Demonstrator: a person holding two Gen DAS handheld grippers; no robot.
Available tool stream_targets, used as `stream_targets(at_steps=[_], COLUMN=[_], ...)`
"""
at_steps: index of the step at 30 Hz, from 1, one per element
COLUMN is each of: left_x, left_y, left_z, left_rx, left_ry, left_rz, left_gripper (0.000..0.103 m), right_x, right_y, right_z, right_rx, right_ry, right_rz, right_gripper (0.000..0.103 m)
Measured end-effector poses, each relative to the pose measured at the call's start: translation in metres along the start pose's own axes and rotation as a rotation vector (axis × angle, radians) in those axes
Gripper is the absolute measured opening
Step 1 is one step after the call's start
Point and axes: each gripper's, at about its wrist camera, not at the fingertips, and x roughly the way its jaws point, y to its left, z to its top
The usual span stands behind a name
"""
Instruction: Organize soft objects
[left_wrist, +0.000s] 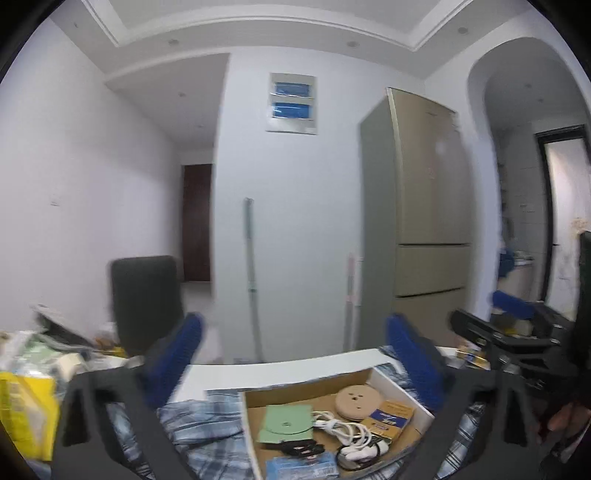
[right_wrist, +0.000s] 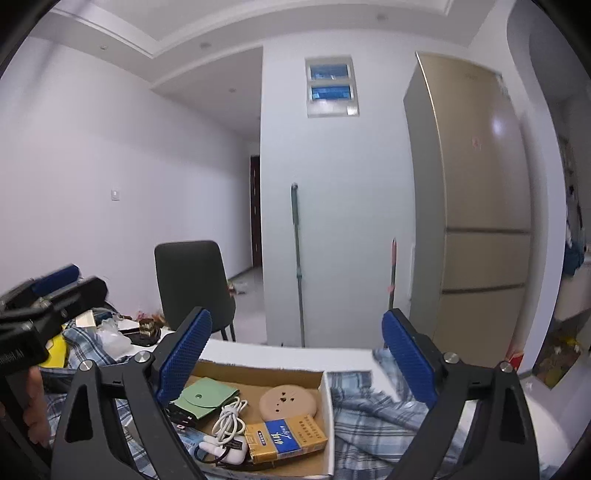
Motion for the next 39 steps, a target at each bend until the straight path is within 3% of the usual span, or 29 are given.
stream_targets(at_steps=[7,14,22,25,31,39], left_x=[-0.066,-0.099,-0.116,-0.113,-0.098,-0.093], left_y=[-0.016,-0.025,-0.027,-0.026,-0.017,-0.009], left_z=[0.013,-0.005,-0.037,-0.047,-0.063,-0.071], left_rx=[0.020,0.016,0.066,0.081,0.034,-0.004], left_ry=[-0.131,-0.134,-0.141,-0.125,-0.068,-0.049], left_rz=[-0.011,-0.023,-0.004,0.003,0.018,0.039], left_gripper=[0.103,0.103,0.103,0.103,0.103,0.103], right_x=[-0.045,-0.078,-0.094,-0.085,-0.078,-0.080], right_y=[-0.003,0.004,0.007,0.006,-0.001,0.002], right_z=[0.011,0.007,-0.018,-0.032,-0.050,-0.061], right_rx=[0.010,0.008,0.011,0.015,0.029,-0.007], right_ry=[-0.016,-0.042,-0.068,-0.014,-0.005,-0.012], right_rz=[0.031,0.050,0.047,0.048,0.019,0.014], right_gripper=[0.103,0.103,0.103,0.103,0.103,0.103])
